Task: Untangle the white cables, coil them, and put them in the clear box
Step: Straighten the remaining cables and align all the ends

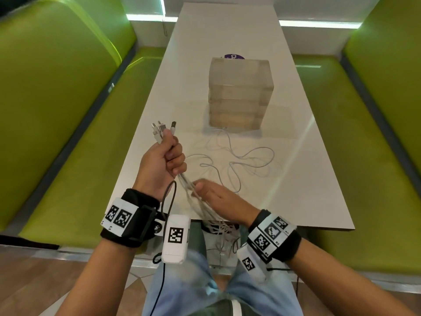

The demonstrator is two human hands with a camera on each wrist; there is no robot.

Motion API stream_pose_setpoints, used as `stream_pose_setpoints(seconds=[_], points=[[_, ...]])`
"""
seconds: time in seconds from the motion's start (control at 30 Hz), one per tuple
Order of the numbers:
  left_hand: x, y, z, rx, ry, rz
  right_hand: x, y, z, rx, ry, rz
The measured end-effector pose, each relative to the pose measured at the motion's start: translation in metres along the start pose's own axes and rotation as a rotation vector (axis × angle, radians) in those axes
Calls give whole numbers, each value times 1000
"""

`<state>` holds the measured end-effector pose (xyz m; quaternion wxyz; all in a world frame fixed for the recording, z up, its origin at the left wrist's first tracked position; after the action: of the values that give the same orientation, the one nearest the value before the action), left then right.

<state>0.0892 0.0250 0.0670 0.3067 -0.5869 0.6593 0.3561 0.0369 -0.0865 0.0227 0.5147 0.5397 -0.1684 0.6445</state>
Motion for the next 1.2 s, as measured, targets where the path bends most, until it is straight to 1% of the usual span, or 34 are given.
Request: stream_pose_setpoints(seconds=[0.03, 0.1, 0.13, 0.17, 0.2, 0.23, 0.33, 0.4, 0.47, 0.53, 0.6, 0.67, 0.77, 0.83, 0.87, 0.93, 1.0, 1.1, 1.2], points=[[-1, 0, 6, -23, -8, -5, 1, -5, 15, -94, 50, 4], [-3, 1, 20, -65, -11, -17, 12, -14, 50, -344, 93, 60], [-4, 2, 26, -83, -8, -21, 18, -19, 64, -439, 124, 95], [-4, 3, 32, -98, -4, -24, 25, -25, 72, -487, 174, 120], [-5, 3, 36, -109, -1, -27, 32, -35, 75, -488, 239, 131], [-5, 4, 40, -120, 2, -29, 37, -47, 74, -451, 317, 127], [-7, 5, 48, -146, -10, -44, 35, -92, 58, -262, 641, 49], [-8, 7, 51, -160, -16, -69, 24, -115, 48, -162, 784, -30], [-8, 8, 54, -187, 1, -83, 14, -128, 43, -141, 871, -79], [-7, 7, 57, -207, 12, -82, 9, -132, 42, -159, 895, -100], [-5, 6, 60, -220, 1, -82, 7, -131, 45, -183, 811, -99], [-1, 3, 62, -237, -28, -83, 14, -120, 56, -244, 548, -67], [6, -3, 60, -255, -68, -69, 39, -86, 70, -373, 97, 54], [10, -6, 57, -269, -96, -59, 56, -62, 69, -388, -57, 127], [11, -7, 54, -274, -112, -59, 62, -54, 64, -373, -72, 156], [12, -7, 46, -281, -110, -57, 68, -44, 53, -335, -24, 196], [13, -6, 38, -284, -7, -61, 66, -42, 46, -318, 59, 217], [14, -4, 27, -193, 115, -48, 60, -43, 41, -286, 121, 215], [15, 0, 22, -124, 190, -33, 54, -42, 48, -344, 36, 171]])
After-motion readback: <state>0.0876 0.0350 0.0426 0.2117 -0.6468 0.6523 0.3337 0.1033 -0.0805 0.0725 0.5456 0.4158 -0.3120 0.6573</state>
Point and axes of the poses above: each hand's wrist, its own y-axis away from the middle knuckle, its own z-axis out of the back of the hand, x = y × z, the point moved 7 cm from there along -y, towards the middle knuckle, and after that the axes turned 9 degrees about -z, right-handed, at the moved point
